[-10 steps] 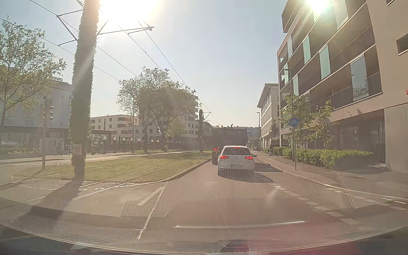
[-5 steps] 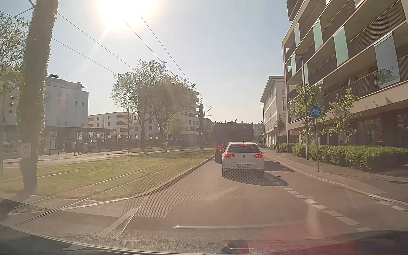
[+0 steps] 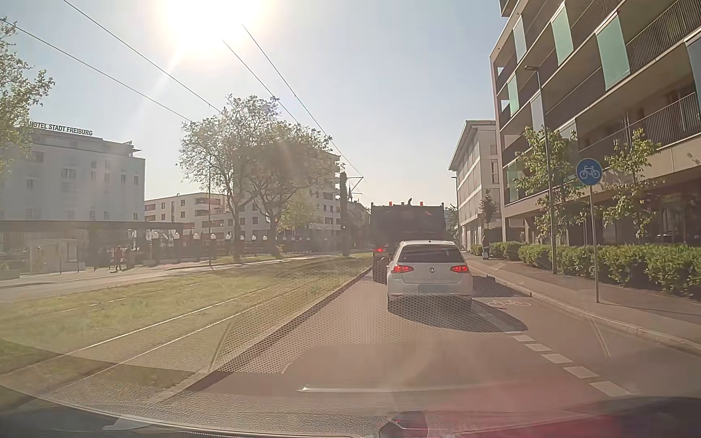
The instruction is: Follow the waypoints while adhering to traffic rules and regulations
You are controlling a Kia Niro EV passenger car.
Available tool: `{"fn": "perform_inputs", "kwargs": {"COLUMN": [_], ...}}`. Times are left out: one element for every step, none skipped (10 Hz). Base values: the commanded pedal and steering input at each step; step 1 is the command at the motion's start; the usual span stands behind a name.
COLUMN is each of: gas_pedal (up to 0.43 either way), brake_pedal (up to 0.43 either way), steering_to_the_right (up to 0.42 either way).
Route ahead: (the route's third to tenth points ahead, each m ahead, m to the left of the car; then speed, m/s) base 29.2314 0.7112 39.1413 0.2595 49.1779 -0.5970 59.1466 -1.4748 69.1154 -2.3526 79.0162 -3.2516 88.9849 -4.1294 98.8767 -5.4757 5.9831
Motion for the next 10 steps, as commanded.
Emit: {"fn": "perform_inputs", "kwargs": {"gas_pedal": [0.000,0.000,0.000,0.000,0.000,0.000,0.000,0.000,0.000,0.000], "brake_pedal": [0.220,0.226,0.226,0.232,0.244,0.244,0.250,0.250,0.250,0.250], "steering_to_the_right": [0.007,0.007,0.009,0.014,0.018,0.024,0.026,0.026,0.028,0.030]}}
